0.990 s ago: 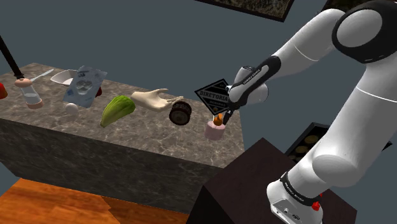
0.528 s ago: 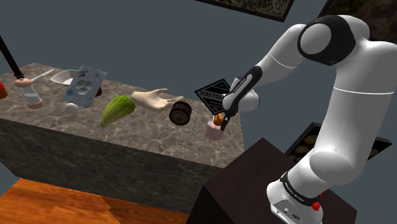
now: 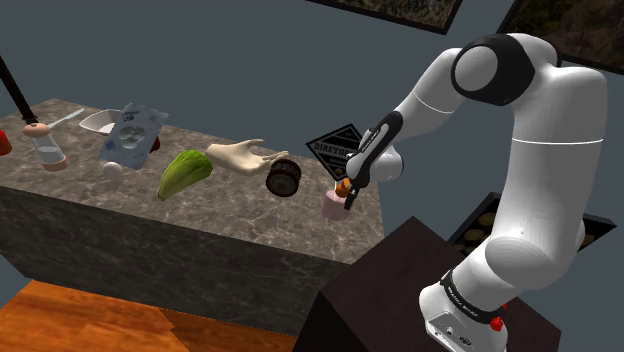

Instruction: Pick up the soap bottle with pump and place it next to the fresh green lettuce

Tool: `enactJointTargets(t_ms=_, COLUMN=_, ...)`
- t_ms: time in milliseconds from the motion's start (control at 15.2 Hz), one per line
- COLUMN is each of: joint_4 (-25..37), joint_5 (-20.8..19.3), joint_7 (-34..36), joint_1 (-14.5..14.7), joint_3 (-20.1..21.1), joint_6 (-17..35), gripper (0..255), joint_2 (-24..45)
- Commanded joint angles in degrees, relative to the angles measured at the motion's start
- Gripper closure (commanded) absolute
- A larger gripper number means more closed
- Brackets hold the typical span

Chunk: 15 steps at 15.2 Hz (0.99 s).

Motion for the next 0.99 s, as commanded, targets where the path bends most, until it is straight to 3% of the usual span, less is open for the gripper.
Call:
enactJointTargets(t_ms=0, joint_4=0.1, joint_5=0.0, joint_7=0.0, joint_1=0.0, joint_3=0.1, joint_6=0.1, gripper=0, joint_2=0.1)
enactJointTargets(t_ms=198, joint_4=0.1, joint_5=0.0, joint_7=0.0, joint_1=0.0, joint_3=0.1, joint_6=0.1, gripper=0, joint_2=0.1)
enactJointTargets(t_ms=264, joint_4=0.1, joint_5=0.0, joint_7=0.0, joint_1=0.0, joint_3=0.1, joint_6=0.1, gripper=255, joint_2=0.1)
enactJointTargets(t_ms=924, joint_4=-0.2, joint_5=-0.1, joint_7=0.1, joint_1=0.3, joint_3=-0.3, joint_6=-0.5, gripper=255, joint_2=-0.8)
